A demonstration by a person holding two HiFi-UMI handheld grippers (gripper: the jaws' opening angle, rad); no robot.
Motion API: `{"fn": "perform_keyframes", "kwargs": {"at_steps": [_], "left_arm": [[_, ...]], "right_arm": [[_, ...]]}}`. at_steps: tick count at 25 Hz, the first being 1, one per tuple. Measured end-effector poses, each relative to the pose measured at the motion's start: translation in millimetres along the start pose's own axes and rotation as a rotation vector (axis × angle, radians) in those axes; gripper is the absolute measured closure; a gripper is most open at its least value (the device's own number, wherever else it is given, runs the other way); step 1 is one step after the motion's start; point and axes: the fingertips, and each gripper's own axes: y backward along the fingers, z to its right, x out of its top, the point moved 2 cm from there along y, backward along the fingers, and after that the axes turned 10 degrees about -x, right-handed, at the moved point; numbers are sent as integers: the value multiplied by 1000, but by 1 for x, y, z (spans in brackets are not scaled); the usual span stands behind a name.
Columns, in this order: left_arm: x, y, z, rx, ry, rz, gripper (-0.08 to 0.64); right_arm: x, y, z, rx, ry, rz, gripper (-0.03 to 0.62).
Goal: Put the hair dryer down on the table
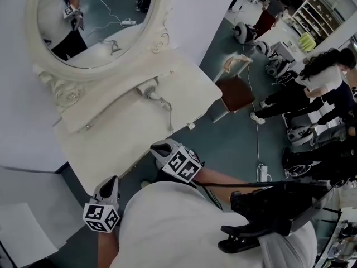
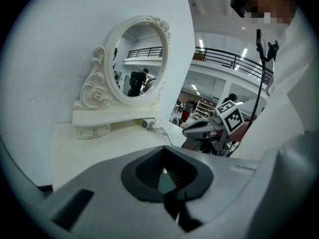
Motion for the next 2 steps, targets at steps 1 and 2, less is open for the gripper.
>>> {"fn": "perform_keyframes", "kwargs": {"at_steps": [1, 2], "left_arm": [[-1, -2, 0, -8, 1, -6, 563], [-3, -4, 0, -16, 2, -13, 563]], "right_arm": [[-3, 1, 1, -5, -4, -8, 592], [-6, 3, 1, -10, -8, -16, 592]]}}
